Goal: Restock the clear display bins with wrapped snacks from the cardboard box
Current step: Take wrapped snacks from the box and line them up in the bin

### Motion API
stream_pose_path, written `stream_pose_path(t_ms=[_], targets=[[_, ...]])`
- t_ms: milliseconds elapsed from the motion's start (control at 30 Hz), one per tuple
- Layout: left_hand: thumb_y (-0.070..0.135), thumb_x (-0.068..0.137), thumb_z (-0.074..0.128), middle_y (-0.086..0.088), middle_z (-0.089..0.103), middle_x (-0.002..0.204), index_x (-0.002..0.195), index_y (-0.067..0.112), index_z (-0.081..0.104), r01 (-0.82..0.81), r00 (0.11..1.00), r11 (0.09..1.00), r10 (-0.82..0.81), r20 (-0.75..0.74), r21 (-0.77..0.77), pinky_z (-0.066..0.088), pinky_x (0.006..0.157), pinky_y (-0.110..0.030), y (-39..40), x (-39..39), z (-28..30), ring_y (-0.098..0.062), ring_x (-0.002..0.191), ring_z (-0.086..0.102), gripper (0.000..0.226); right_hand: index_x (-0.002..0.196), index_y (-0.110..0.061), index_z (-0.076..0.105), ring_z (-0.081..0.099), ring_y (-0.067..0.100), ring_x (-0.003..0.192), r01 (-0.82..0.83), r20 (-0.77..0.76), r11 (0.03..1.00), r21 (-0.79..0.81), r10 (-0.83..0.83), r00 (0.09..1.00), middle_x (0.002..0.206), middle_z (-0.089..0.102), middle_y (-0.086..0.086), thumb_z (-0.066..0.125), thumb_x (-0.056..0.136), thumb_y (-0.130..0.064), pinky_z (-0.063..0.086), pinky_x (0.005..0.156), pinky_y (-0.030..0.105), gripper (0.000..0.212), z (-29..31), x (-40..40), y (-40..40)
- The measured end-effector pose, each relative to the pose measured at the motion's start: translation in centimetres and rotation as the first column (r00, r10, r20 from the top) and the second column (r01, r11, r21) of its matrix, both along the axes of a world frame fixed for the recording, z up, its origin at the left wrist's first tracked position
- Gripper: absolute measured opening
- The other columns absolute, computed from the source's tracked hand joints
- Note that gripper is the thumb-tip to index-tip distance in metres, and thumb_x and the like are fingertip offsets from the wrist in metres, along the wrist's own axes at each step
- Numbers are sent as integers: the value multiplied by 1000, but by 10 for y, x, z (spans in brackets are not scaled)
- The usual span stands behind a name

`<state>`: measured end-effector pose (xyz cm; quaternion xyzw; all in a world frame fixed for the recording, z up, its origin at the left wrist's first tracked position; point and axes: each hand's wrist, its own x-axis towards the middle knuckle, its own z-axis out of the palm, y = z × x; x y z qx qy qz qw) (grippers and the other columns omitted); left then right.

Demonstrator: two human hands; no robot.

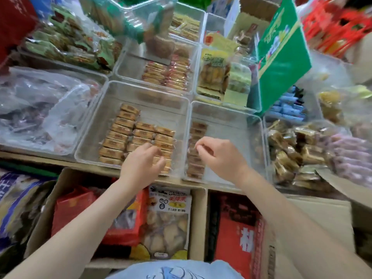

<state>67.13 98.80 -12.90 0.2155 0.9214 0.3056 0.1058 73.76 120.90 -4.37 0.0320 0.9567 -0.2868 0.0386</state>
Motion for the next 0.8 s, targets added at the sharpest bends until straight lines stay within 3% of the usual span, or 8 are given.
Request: stream_pose_path(t_ms=[133, 300, 367, 467, 567, 667, 733, 800], targets=[[40, 96, 57, 8, 61, 108, 109, 23, 70, 276, 960, 950, -281, 14, 147, 44, 75, -28, 68, 93, 43, -14, 96, 60, 25, 92, -13, 70, 49, 6, 64, 177, -134, 983, 59, -168, 977, 70, 64, -7, 52, 95, -24, 41, 62, 31, 22, 49, 93, 68], [56, 87, 40, 9, 55, 129, 125, 27, 63, 591, 788, 779, -613, 55, 206, 46, 93, -29, 154, 216, 72, -12, 117, 55, 53, 94, -12, 71, 60, 13, 65, 440, -201, 898, 21, -427, 882, 74, 68, 1, 53, 99, -19, 49, 66, 34, 21, 93, 227, 154], [56, 87, 40, 10, 45, 142, 134, 30, 55, 646, 740, 724, -671, 34, 242, 41, 98, -26, 184, 260, 77, -10, 127, 45, 56, 94, -13, 72, 62, 13, 66, 542, -176, 840, -7, -535, 827, 74, 68, -1, 52, 100, -19, 51, 68, 33, 22, 94, 276, 184], [53, 92, 42, 13, 28, 160, 143, 34, 45, 699, 699, 669, -714, -41, 253, 25, 112, -28, 223, 312, 79, -9, 145, 25, 55, 91, -19, 70, 62, 11, 70, 627, -21, 779, 14, -627, 779, 76, 67, -9, 51, 100, -23, 54, 73, 37, 22, 70, 335, 224], [52, 95, 43, 10, 29, 162, 141, 28, 53, 713, 698, 669, -704, -130, 211, 9, 119, -30, 254, 346, 73, -8, 154, 11, 52, 99, -18, 69, 64, 21, 89, 499, 233, 849, 174, -527, 817, 92, 69, -2, 48, 102, -27, 52, 78, 37, 23, 33, 377, 250], [49, 96, 45, 11, 43, 154, 130, 28, 62, 641, 767, 737, -630, -125, 213, -7, 117, -16, 270, 361, 68, -3, 153, 9, 43, 105, -13, 65, 63, 31, 101, 297, 448, 900, 320, -419, 789, 108, 68, 11, 47, 101, -31, 50, 76, 37, 26, -14, 398, 267], [45, 95, 44, 14, 49, 147, 124, 30, 66, 584, 807, 770, -585, -82, 257, -6, 115, -14, 274, 363, 68, 1, 151, 10, 39, 114, -13, 65, 62, 32, 100, 206, 560, 919, 335, -371, 741, 110, 65, 12, 49, 101, -32, 45, 73, 31, 28, -44, 403, 275], [42, 93, 43, 16, 49, 145, 121, 30, 68, 563, 820, 783, -570, -60, 265, 2, 119, -27, 275, 365, 67, 1, 150, 11, 39, 122, -12, 62, 58, 27, 91, 106, 670, 932, 345, -324, 668, 111, 63, 7, 49, 102, -28, 43, 72, 29, 29, -69, 403, 278]])
